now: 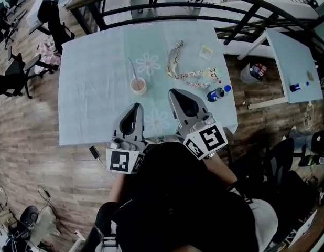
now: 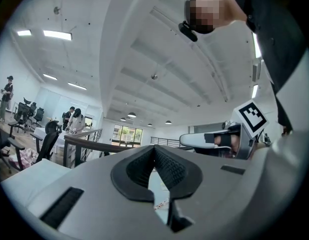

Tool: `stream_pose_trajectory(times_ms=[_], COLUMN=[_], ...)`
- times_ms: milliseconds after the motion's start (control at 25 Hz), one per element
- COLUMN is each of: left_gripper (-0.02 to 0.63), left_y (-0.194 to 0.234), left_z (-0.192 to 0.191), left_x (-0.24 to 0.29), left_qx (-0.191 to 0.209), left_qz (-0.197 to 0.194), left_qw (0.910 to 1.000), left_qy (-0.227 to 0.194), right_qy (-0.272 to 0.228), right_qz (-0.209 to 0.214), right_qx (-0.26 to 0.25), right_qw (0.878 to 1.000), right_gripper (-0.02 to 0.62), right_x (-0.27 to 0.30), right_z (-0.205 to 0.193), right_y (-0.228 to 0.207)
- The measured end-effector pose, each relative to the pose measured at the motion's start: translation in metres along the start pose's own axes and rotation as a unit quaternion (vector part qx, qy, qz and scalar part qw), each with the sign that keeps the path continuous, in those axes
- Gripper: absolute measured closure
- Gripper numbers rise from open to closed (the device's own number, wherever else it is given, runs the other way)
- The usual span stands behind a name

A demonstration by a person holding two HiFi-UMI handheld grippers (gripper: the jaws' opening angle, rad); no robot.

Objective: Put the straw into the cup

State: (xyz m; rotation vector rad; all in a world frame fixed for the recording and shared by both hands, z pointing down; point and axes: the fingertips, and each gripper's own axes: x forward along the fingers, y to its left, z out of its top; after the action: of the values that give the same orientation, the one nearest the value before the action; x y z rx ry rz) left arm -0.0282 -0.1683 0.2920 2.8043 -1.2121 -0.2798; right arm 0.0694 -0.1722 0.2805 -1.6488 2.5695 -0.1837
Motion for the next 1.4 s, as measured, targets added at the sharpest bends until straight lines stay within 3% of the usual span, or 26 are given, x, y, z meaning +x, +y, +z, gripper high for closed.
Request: stream_pose_trajectory(times_ms=[360, 480, 560, 1400], left_gripper=[0.592, 0.592, 0.592, 0.592], left_y=[-0.014, -0.014, -0.016, -0.010], left_z=[0.000, -0.006, -0.003, -0.009], left_x=[-0.010, -0.013, -0.012, -0.021], left_qx=[0.009, 0.011, 0.016, 0.015], left_qz=[-0.001, -0.001, -0.005, 0.013], left_qw=[0.9999, 0.9998, 0.9998, 0.9995], left_qy=[-0.008, 0.016, 0.009, 0.025], right_qy=[-0.027, -0.034, -0.037, -0.019], right_qz=[0.017, 0.018, 0.020, 0.037], right_qx=[0.000, -0.002, -0.003, -0.005], right_qw=[0.999, 0.999, 0.999, 0.999], right_gripper=[0.588, 0.588, 0.588, 0.588], right_x=[-0.017, -0.019, -0.020, -0.011], right_z=[0.009, 0.011, 0.010, -0.004], right_y=[0.014, 0.017, 0.019, 0.028])
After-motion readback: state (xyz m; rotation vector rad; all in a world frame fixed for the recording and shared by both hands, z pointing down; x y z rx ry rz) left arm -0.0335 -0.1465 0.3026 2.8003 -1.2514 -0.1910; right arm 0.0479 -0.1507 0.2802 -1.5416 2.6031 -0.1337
